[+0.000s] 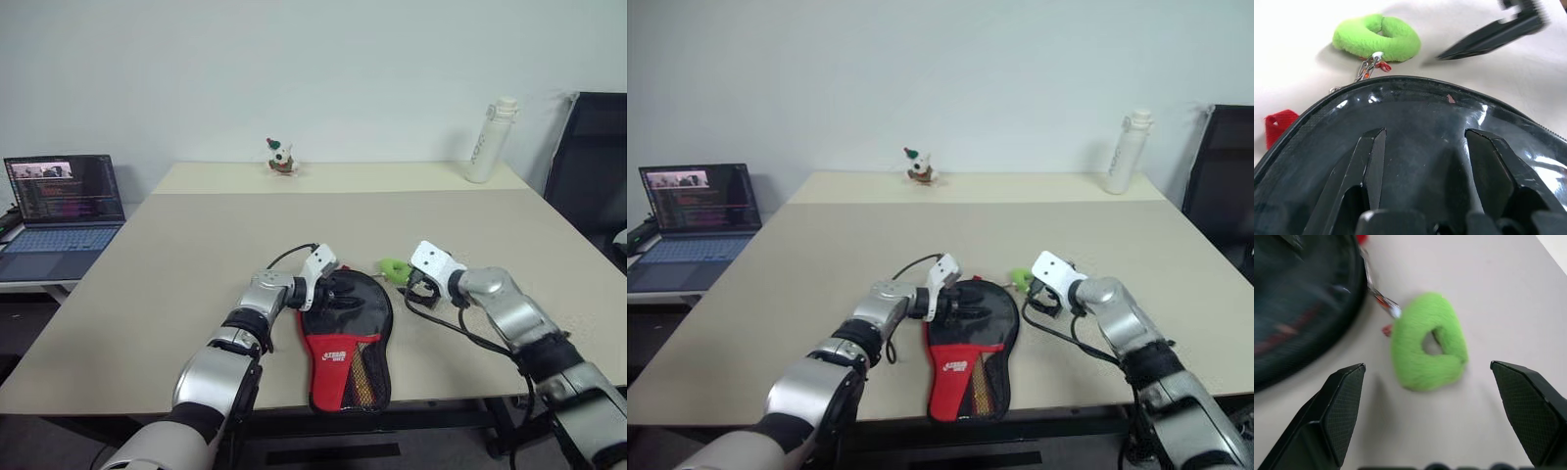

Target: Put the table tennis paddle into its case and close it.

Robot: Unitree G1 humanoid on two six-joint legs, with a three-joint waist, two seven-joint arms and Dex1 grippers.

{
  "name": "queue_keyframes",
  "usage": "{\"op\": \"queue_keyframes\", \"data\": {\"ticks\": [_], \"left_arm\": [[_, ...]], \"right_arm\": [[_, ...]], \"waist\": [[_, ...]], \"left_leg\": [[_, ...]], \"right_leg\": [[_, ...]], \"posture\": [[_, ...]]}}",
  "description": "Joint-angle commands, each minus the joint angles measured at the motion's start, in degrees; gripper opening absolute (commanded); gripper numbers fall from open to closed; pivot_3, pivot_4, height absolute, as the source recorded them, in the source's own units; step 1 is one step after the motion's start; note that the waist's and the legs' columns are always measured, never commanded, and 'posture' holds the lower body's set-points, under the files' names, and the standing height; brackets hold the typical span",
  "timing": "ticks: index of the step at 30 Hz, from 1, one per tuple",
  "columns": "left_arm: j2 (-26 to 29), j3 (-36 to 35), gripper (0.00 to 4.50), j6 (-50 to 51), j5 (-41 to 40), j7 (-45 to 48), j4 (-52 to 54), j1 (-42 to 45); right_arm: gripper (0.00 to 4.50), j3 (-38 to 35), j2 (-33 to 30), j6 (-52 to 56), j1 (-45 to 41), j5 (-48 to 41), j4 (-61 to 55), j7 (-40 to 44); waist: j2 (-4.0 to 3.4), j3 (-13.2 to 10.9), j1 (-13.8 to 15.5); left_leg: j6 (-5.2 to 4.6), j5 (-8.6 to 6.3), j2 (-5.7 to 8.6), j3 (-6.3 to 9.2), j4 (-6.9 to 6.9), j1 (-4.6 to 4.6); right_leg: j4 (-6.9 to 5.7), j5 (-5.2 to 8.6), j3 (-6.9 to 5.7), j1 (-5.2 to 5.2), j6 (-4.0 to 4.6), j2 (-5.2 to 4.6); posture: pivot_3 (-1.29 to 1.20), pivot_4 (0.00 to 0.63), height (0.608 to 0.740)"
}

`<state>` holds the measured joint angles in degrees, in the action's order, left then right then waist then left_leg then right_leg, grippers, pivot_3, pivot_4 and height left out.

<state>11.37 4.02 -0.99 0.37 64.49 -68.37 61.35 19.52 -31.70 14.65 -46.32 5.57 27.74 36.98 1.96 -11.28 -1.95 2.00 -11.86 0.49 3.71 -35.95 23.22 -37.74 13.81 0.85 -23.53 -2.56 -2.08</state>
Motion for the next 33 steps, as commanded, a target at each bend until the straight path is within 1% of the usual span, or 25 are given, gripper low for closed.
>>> {"op": "queue_keyframes", "data": {"ticks": [1, 5, 8, 13, 18, 19, 20, 24, 27, 30, 33], "left_arm": [[0.0, -0.4, 2.78, -0.6, -0.1, 0.3, 0.4, 0.4], [0.0, -0.3, 2.78, -0.6, -0.1, 0.4, 0.4, 0.3], [0.0, -0.2, 2.85, -0.6, 0.0, 0.4, 0.4, 0.4], [-0.2, 0.4, 2.85, -0.8, 0.6, 0.5, 0.3, 0.4], [-0.7, 0.4, 2.85, -0.9, 1.1, 0.1, -0.2, 0.3], [-0.8, 0.5, 2.85, -0.8, 1.2, -0.1, -0.4, 0.2], [-0.8, 0.6, 2.85, -0.8, 1.3, -0.2, -0.5, 0.1], [-1.2, 0.7, 2.85, -0.6, 1.8, -1.1, -1.5, -0.7], [-1.7, 0.7, 2.85, -0.5, 1.8, -1.2, -1.6, -1.1], [-2.3, 1.0, 2.85, -0.7, 1.9, -1.2, -1.4, -1.5], [-2.8, 1.1, 2.85, -0.8, 2.0, -1.3, -1.4, -1.8]], "right_arm": [[4.5, -0.3, 2.6, -6.5, -4.1, 2.4, 8.9, -1.2], [4.5, -0.2, 5.2, -10.3, -6.4, 4.3, 16.4, -0.8], [3.9, -0.3, 6.8, -11.6, -7.5, 5.0, 20.5, -0.3], [2.17, -0.8, 7.9, -12.0, -8.2, 5.7, 23.1, 0.6], [0.51, -1.3, 8.3, -11.0, -8.2, 5.8, 22.8, 1.1], [0.2, -1.3, 8.3, -10.7, -8.2, 5.8, 22.4, 1.2], [0.03, -1.4, 8.2, -10.4, -8.2, 5.8, 22.0, 1.2], [0.03, -2.1, 6.5, -8.2, -7.6, 5.5, 16.3, 2.7], [0.03, -3.2, 3.7, -5.1, -4.9, 4.7, 8.2, 5.0], [0.03, -4.6, -0.4, -0.2, 0.8, 3.5, -3.6, 8.7], [0.03, -6.3, -5.7, 7.1, 9.4, 1.5, -19.3, 13.2]], "waist": [[0.0, 0.0, 0.0], [0.0, 0.0, -0.1], [0.0, 0.0, -0.5], [0.0, 0.0, -1.1], [0.0, 0.0, -1.1], [0.0, 0.0, -1.1], [0.0, 0.0, -1.1], [-0.01, 0.0, -1.1], [-0.01, 0.0, -0.9], [-0.01, 0.0, -0.5], [-0.03, 0.0, 0.1]], "left_leg": [[0.0, 0.0, 0.0, 0.01, 0.01, -0.01], [0.0, 0.0, -0.01, -0.03, 0.0, -0.05], [0.0, 0.0, -0.02, -0.08, 0.0, -0.25], [0.0, 0.0, -0.02, -0.08, -0.05, -0.41], [0.0, 0.01, -0.01, -0.07, -0.06, -0.39], [0.0, 0.01, -0.01, -0.07, -0.06, -0.38], [0.0, 0.0, -0.01, -0.07, -0.06, -0.38], [0.0, 0.0, 0.0, -0.06, -0.05, -0.37], [0.0, 0.0, 0.0, -0.05, -0.05, -0.35], [0.0, 0.0, 0.02, -0.04, -0.03, -0.3], [0.0, 0.0, 0.02, -0.03, -0.02, -0.28]], "right_leg": [[0.0, 0.0, 0.0, 0.0, 0.0, 0.0], [-0.02, -0.01, 0.05, 0.02, 0.01, 0.0], [-0.09, -0.01, 0.09, 0.16, 0.01, 0.0], [-0.23, -0.01, 0.12, 0.27, 0.02, 0.01], [-0.23, -0.01, 0.12, 0.27, 0.02, 0.01], [-0.22, -0.01, 0.12, 0.27, 0.02, 0.01], [-0.22, -0.01, 0.12, 0.27, 0.02, 0.0], [-0.21, -0.01, 0.11, 0.27, 0.02, 0.0], [-0.19, -0.01, 0.11, 0.27, 0.01, 0.0], [-0.14, -0.01, 0.09, 0.26, 0.01, -0.01], [-0.08, 0.0, 0.08, 0.26, 0.0, -0.02]], "posture": [[0.0, 0.15, 0.74], [0.0, 0.15, 0.74], [0.0, 0.15, 0.74], [0.0, 0.15, 0.74], [0.0, 0.15, 0.74], [0.0, 0.15, 0.74], [0.0, 0.15, 0.74], [0.0, 0.15, 0.74], [0.0, 0.15, 0.74], [0.0, 0.15, 0.74], [0.0, 0.15, 0.74]]}}
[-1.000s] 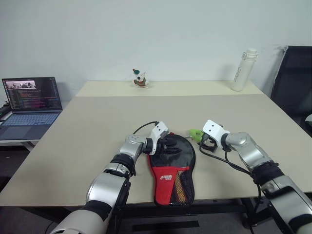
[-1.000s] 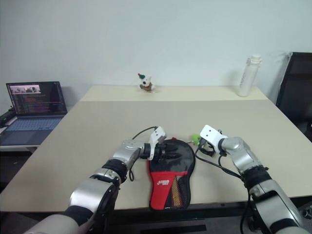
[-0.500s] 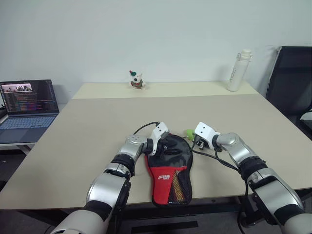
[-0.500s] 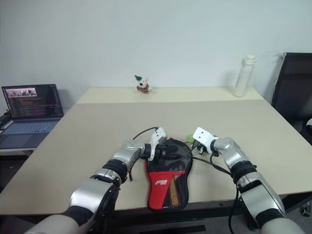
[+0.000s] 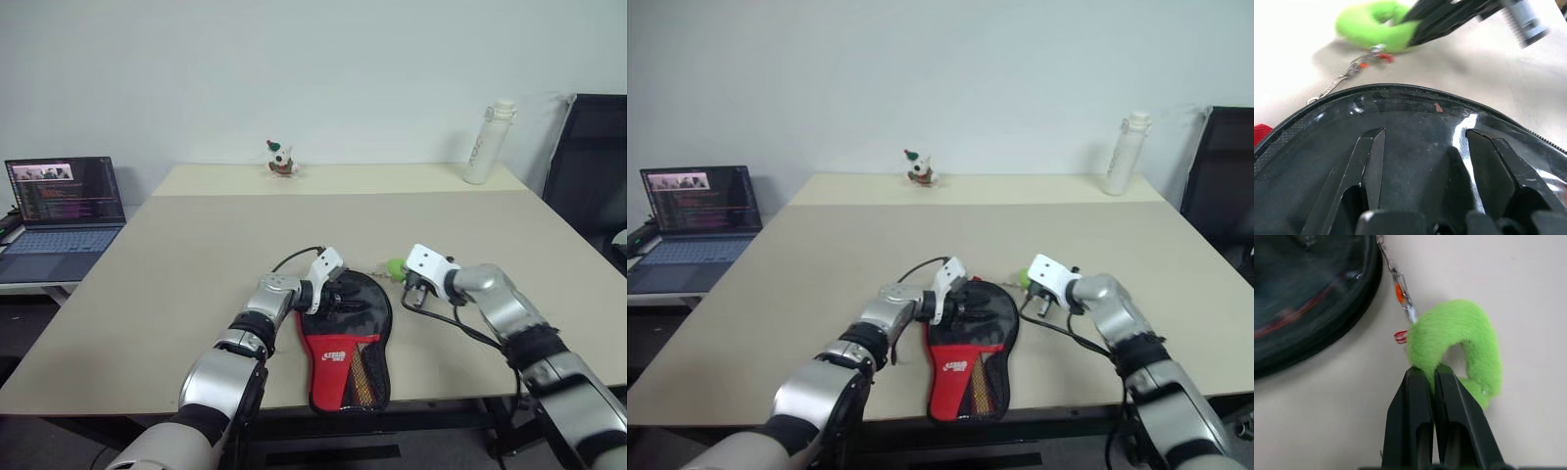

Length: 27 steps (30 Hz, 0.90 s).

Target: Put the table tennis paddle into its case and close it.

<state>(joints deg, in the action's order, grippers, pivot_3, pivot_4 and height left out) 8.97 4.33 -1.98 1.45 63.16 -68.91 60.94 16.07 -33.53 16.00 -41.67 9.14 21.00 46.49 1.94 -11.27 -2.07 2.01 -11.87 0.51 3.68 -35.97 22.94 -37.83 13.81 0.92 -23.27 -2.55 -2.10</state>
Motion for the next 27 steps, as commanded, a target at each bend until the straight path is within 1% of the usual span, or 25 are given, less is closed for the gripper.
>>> {"op": "queue_keyframes", "data": {"ticks": [1, 6, 11, 17, 27], "left_arm": [[-0.5, 0.9, 2.85, 0.2, 1.0, 0.0, -0.9, -1.5], [-0.9, 1.0, 2.85, 0.2, 1.1, -0.3, -1.0, -1.7], [-1.3, 0.9, 2.85, 0.2, 1.2, -0.8, -1.2, -1.6], [-1.8, 1.0, 2.85, 0.2, 1.3, -1.2, -1.4, -1.4], [-2.2, 0.8, 2.85, 0.3, 1.2, -1.7, -1.4, -1.3]], "right_arm": [[0.03, -3.4, -5.5, 8.4, 7.7, -3.0, -17.8, 5.0], [0.03, -6.1, -10.7, 20.3, 19.3, -7.7, -38.7, 8.5], [0.03, -8.2, -15.6, 29.9, 28.2, -13.1, -55.1, 10.6], [0.03, -10.5, -20.8, 36.3, 34.0, -20.2, -65.0, 13.0], [0.03, -13.4, -25.9, 39.5, 38.8, -31.9, -70.3, 16.1]], "waist": [[-0.02, 0.0, 0.4], [-0.04, 0.0, 0.6], [-0.04, 0.0, 0.7], [-0.03, 0.0, 0.7], [-0.02, 0.1, 1.6]], "left_leg": [[0.0, 0.0, 0.0, 0.0, 0.0, 0.01], [0.01, -0.01, 0.01, 0.03, -0.03, 0.02], [0.02, -0.02, 0.0, 0.07, -0.03, 0.03], [0.04, -0.03, 0.0, 0.06, -0.05, 0.03], [0.08, -0.06, 0.0, 0.06, -0.02, 0.08]], "right_leg": [[0.02, 0.01, -0.01, 0.0, 0.0, 0.0], [0.07, 0.01, -0.03, 0.04, -0.01, -0.02], [0.14, 0.02, -0.08, 0.08, -0.02, -0.02], [0.18, 0.02, -0.09, 0.11, -0.02, -0.05], [0.41, 0.01, -0.12, 0.13, -0.03, -0.07]], "posture": [[0.0, 0.15, 0.74], [0.0, 0.15, 0.74], [0.0, 0.15, 0.74], [0.0, 0.15, 0.74], [0.0, 0.15, 0.74]]}}
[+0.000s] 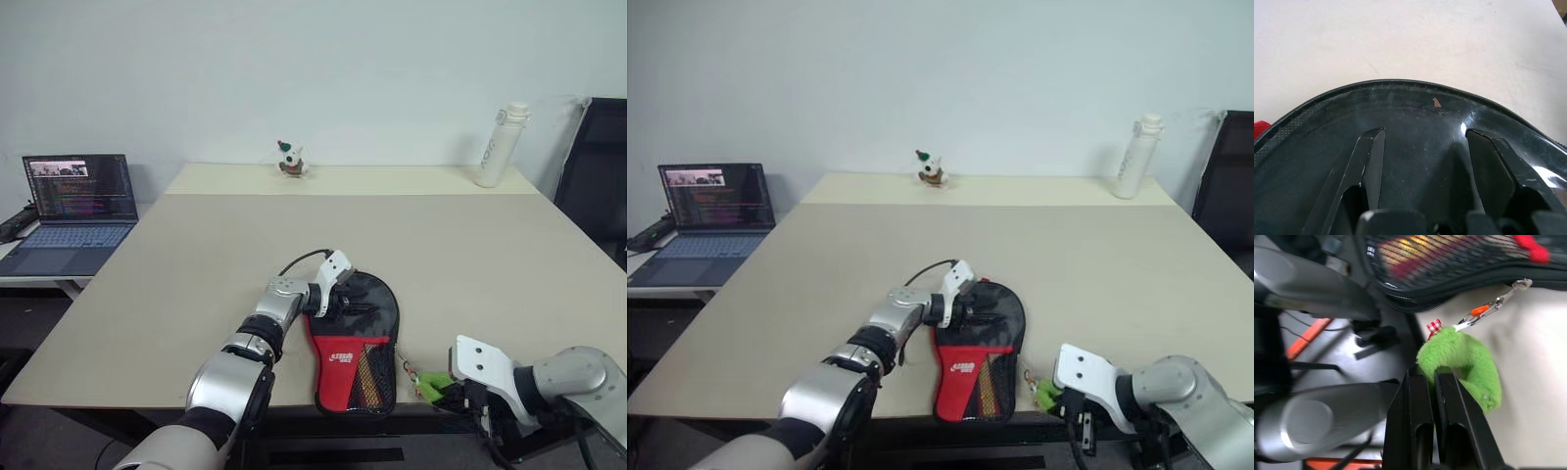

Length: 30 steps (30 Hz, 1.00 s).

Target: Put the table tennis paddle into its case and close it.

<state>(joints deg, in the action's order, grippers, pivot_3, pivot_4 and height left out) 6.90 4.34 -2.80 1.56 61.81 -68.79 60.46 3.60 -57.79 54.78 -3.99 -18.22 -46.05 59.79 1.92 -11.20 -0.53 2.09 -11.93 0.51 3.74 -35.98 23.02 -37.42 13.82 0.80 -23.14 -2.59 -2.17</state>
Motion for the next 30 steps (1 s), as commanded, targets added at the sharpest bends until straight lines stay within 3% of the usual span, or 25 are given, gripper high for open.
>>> {"op": "queue_keyframes", "data": {"ticks": [1, 11, 19, 24, 30], "left_arm": [[-0.2, 0.8, 2.85, 1.2, 1.1, -0.4, -1.5, -0.9], [0.1, 0.8, 2.85, 1.2, 1.2, -0.8, -1.3, -0.9], [0.4, 0.7, 2.85, 1.2, 1.1, -0.9, -1.2, -0.8], [0.4, 0.3, 2.85, 1.1, 0.7, -1.1, -0.9, -0.7], [2.7, -1.4, 2.85, 1.4, -3.0, 4.7, 5.7, -2.0]], "right_arm": [[0.03, -1.2, -2.2, 0.8, 1.7, -5.8, -3.6, 3.2], [0.03, -0.7, -5.8, 0.4, 7.2, -14.5, -8.3, 4.2], [0.03, 0.1, -4.5, 1.5, 3.5, -16.6, -7.0, 0.8], [1.31, -4.4, -2.9, 4.5, 0.3, -23.5, -5.9, -1.3], [1.31, -8.6, 2.5, 6.9, -10.0, -27.2, 3.6, -7.8]], "waist": [[0.0, 0.0, 0.2], [0.0, 0.0, 0.4], [0.0, 0.0, 0.4], [0.01, 0.0, 0.3], [0.02, 0.0, 0.1]], "left_leg": [[0.01, -0.01, -0.01, 0.0, 0.01, 0.0], [0.04, -0.03, -0.04, -0.02, -0.02, 0.01], [0.04, -0.03, -0.05, -0.03, -0.02, 0.0], [0.04, -0.03, -0.06, -0.03, -0.02, 0.0], [0.03, -0.02, -0.07, -0.05, -0.06, -0.04]], "right_leg": [[0.05, 0.0, -0.02, 0.02, 0.0, 0.01], [0.22, -0.1, -0.01, 0.09, -0.16, 0.02], [0.29, -0.13, 0.0, 0.12, -0.21, 0.02], [0.29, -0.13, 0.0, 0.13, -0.21, 0.02], [0.28, -0.25, 0.04, 0.17, -0.25, 0.04]], "posture": [[0.0, 0.15, 0.74], [0.0, 0.15, 0.74], [0.0, 0.15, 0.74], [0.0, 0.15, 0.74], [0.0, 0.15, 0.74]]}}
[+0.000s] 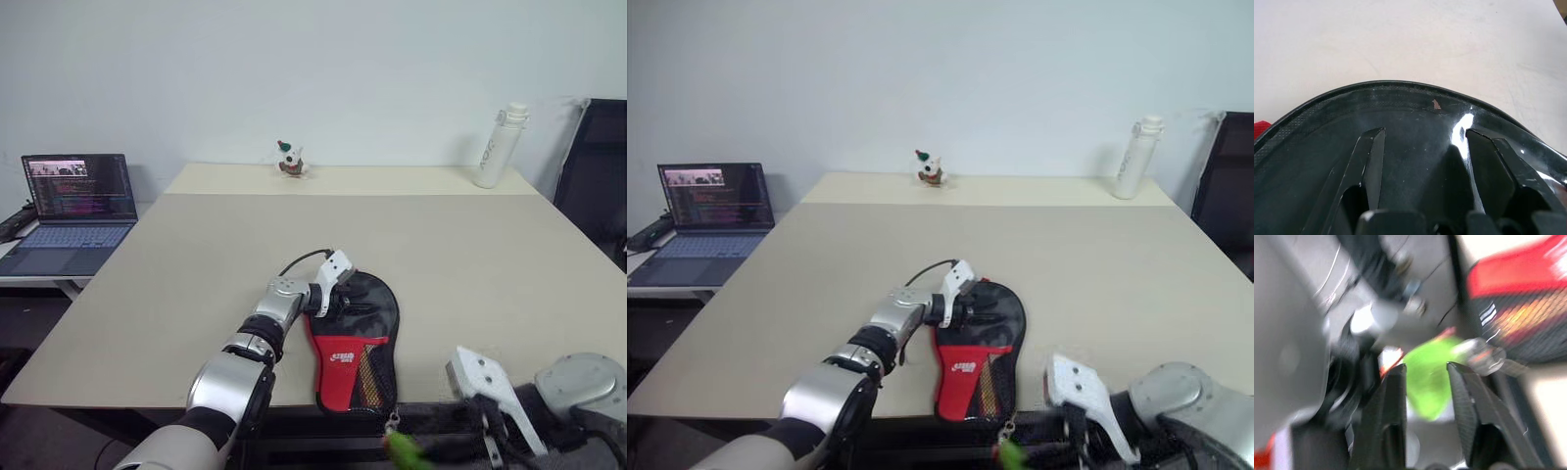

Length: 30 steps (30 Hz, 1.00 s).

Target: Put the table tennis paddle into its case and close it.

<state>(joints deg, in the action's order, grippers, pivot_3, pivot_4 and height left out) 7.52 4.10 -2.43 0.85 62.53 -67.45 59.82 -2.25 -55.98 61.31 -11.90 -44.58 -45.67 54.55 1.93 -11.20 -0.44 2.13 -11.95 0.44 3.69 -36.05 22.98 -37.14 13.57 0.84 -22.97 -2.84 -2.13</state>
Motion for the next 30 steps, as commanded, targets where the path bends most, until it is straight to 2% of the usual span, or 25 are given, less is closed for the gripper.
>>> {"op": "queue_keyframes", "data": {"ticks": [1, 5, 8, 13, 16, 19, 23, 30], "left_arm": [[3.3, -1.6, 2.85, 1.9, -3.2, 5.5, 6.9, -2.0], [8.8, -3.3, 2.85, 7.1, -7.4, 8.4, 19.3, -6.4], [13.8, -5.6, 2.85, 15.0, -12.0, 9.3, 34.0, -13.0], [20.2, -9.0, 2.85, 29.0, -20.0, 6.3, 58.8, -27.1], [21.7, -10.4, 2.85, 33.7, -22.8, 2.1, 68.7, -33.1], [21.2, -10.9, 2.85, 35.2, -23.3, -2.7, 71.9, -34.8], [20.9, -9.7, 2.85, 34.2, -22.4, -6.5, 70.5, -33.1], [21.8, -10.7, 2.85, 31.7, -22.2, -10.0, 67.5, -33.6]], "right_arm": [[1.31, -3.3, 0.7, 0.2, -2.9, -1.0, 4.5, -2.7], [1.31, -4.5, 2.3, -2.9, -5.2, 0.2, 9.0, -4.4], [1.31, -3.1, 4.9, -9.1, -6.4, 5.1, 13.8, -6.1], [1.31, -0.3, 10.6, -22.1, -9.2, 14.4, 26.3, -7.9], [1.31, 0.5, 13.5, -29.3, -13.0, 18.7, 36.5, -7.3], [1.31, 1.0, 14.4, -35.8, -17.6, 22.3, 46.9, -5.5], [1.31, 1.6, 14.0, -41.8, -22.5, 26.2, 57.5, -3.0], [1.31, 0.9, 15.8, -39.1, -24.7, 27.4, 58.8, -4.8]], "waist": [[0.01, 0.0, 0.0], [-0.01, 0.0, -0.2], [-0.02, 0.0, -0.3], [-0.04, 0.0, -1.1], [-0.06, 0.0, -0.9], [-0.07, -0.1, -0.6], [-0.07, -0.1, -0.7], [-0.07, -0.1, -1.2]], "left_leg": [[0.0, 0.0, -0.01, 0.0, 0.02, 0.0], [0.0, 0.0, -0.04, -0.01, 0.07, 0.21], [0.0, 0.0, -0.07, 0.02, 0.08, 0.27], [0.0, 0.0, -0.17, 0.0, 0.04, 0.24], [-0.01, 0.01, -0.2, 0.0, -0.02, 0.22], [-0.07, 0.06, -0.15, 0.02, -0.06, 0.21], [-0.08, 0.07, -0.06, -0.17, -0.01, 0.09], [-0.08, 0.06, -0.09, -0.2, 0.08, 0.09]], "right_leg": [[0.02, 0.0, 0.0, 0.0, 0.0, 0.0], [0.01, 0.0, 0.03, -0.27, 0.04, 0.03], [0.01, 0.01, 0.03, -0.31, 0.06, 0.05], [0.0, 0.01, 0.12, -0.28, 0.06, -0.06], [-0.01, -0.04, 0.13, -0.23, 0.12, -0.1], [0.0, -0.12, 0.08, -0.19, 0.22, -0.1], [0.01, -0.17, 0.14, -0.17, 0.29, -0.03], [0.02, -0.32, 0.18, -0.23, 0.58, 0.05]], "posture": [[0.0, 0.15, 0.74], [0.0, 0.15, 0.74], [0.0, 0.15, 0.74], [0.0, 0.15, 0.74], [0.0, 0.15, 0.74], [0.0, 0.15, 0.74], [0.0, 0.15, 0.74], [0.0, 0.15, 0.74]]}}
